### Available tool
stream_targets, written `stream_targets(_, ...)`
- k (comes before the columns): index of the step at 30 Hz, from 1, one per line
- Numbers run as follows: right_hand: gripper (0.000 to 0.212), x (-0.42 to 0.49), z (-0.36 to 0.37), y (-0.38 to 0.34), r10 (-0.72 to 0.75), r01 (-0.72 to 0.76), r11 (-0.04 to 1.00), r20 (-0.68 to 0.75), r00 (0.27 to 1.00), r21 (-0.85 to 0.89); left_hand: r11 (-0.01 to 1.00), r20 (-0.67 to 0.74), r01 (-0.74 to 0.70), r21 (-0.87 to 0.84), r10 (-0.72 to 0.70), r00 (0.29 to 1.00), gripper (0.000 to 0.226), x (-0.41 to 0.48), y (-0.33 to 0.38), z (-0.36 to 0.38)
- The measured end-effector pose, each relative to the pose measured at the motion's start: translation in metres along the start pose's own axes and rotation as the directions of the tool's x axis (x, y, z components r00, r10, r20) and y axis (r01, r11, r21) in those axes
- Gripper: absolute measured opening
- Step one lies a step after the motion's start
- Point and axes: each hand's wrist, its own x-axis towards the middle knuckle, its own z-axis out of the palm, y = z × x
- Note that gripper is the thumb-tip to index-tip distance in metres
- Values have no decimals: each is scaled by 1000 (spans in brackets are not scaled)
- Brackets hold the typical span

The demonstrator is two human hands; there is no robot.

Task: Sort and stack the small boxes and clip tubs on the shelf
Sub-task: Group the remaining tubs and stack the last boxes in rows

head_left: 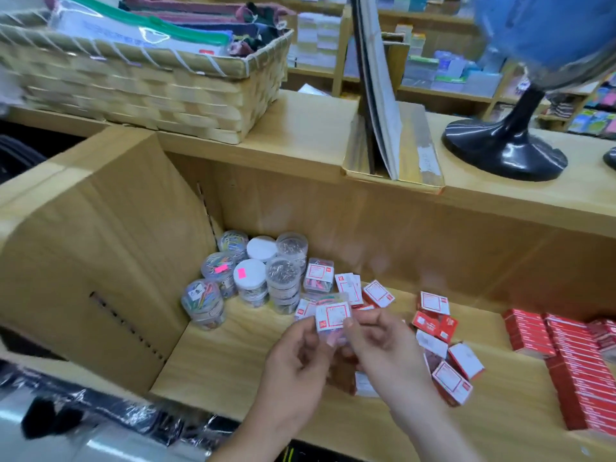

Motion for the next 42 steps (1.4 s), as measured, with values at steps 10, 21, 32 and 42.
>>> stream_targets(10,22,28,11,36,-401,368,529,157,902,-765,979,-102,98,181,-80,992,5,44,-34,-36)
stream_targets(21,52,62,29,45,-319,353,260,266,910,-899,652,160,-282,704,240,957,35,51,-42,-57)
stream_targets(32,57,71,37,54,-408,367,238,251,878,-899,710,177,-322,626,273,945,18,60,-52,-68)
stream_targets(42,53,12,-63,56,-575,316,550,-75,815,-773,633,487,-504,587,221,845,60,4,-22,-44)
